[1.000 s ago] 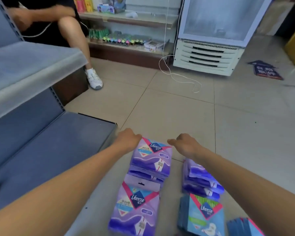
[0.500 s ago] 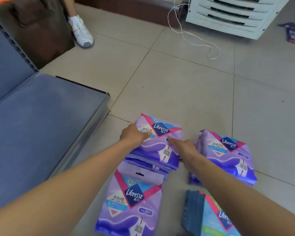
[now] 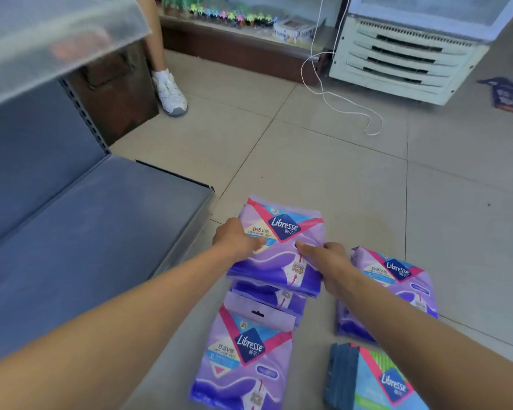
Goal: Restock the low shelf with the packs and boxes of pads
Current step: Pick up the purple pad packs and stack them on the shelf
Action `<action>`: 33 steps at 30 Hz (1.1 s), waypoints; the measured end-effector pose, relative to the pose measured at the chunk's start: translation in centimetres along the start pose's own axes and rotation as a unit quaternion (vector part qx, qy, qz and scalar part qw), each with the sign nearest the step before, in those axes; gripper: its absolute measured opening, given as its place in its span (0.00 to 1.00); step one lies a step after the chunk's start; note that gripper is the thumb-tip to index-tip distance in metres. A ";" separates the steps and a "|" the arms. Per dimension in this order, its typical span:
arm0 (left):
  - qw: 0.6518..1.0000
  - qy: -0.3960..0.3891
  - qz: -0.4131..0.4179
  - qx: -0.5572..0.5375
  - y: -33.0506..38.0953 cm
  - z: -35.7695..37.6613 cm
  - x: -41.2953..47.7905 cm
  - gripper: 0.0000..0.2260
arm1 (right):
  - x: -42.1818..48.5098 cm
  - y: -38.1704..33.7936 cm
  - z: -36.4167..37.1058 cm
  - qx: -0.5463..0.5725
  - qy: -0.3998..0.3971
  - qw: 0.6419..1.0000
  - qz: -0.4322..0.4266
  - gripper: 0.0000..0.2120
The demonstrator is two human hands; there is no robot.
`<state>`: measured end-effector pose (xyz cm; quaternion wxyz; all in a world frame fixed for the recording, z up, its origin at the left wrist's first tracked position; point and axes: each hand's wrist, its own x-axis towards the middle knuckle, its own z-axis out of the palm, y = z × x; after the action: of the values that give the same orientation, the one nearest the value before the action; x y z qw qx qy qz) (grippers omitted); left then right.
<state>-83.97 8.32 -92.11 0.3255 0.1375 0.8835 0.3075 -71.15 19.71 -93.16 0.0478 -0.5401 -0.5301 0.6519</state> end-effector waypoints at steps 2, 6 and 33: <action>0.999 0.026 0.019 -0.029 1.7 -2.9 -1.9 0.19 | -2.0 -2.8 0.4 0.006 -0.011 0.999 -0.038 0.18; 0.991 0.102 0.068 -0.045 5.2 -9.6 -6.8 0.21 | -7.5 -8.6 1.5 0.029 -0.026 0.992 -0.121 0.16; 0.847 0.505 0.097 -0.137 -3.8 -34.9 -35.9 0.19 | -38.1 -18.7 21.0 -0.014 -0.296 0.897 -0.327 0.17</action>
<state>-80.17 -26.38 -56.03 -0.1813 0.0026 0.8571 0.4822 -80.81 -9.82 -57.45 0.0916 -0.1190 -0.6756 0.7218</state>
